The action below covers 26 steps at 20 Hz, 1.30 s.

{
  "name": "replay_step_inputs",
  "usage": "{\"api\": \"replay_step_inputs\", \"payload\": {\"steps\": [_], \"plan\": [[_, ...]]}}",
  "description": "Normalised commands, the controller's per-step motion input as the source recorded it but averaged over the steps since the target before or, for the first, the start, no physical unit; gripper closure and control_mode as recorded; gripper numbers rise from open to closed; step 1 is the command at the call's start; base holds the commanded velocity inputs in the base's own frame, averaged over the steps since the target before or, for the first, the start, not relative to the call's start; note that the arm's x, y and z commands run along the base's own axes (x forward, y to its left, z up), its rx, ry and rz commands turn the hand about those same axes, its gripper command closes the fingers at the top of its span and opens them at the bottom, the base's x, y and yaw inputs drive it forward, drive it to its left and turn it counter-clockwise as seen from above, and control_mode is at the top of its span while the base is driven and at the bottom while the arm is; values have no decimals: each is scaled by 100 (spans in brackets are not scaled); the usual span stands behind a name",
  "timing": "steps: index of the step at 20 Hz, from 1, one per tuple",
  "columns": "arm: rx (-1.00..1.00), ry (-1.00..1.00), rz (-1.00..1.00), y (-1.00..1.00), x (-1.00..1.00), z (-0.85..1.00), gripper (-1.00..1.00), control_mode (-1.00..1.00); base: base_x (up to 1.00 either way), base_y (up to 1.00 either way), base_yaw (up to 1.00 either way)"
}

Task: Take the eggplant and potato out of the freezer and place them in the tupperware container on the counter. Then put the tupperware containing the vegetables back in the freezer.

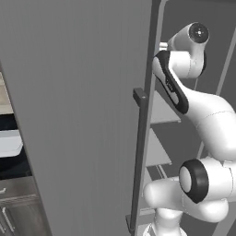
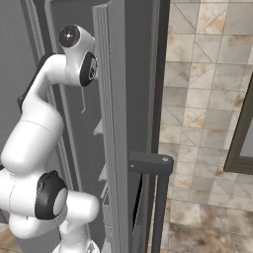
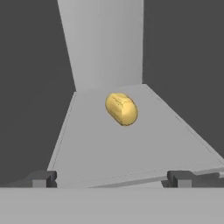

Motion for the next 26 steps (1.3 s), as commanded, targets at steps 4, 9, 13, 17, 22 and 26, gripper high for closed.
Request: {"api": "replay_step_inputs", "payload": {"steps": [4,9,13,17,22,26], "plan": [[0,0,2,-40,2,0,-100,-100,0,0,0],[0,-2,3,-33,-7,0,-100,-100,0,0,0],[0,-2,4,-27,-9,0,-100,-100,0,0,0],[0,0,5,-11,7,0,-100,-100,0,0,0],[0,0,5,-9,26,0,-100,-100,0,0,0],[1,0,5,-6,41,0,-100,-100,0,0,0]]}}
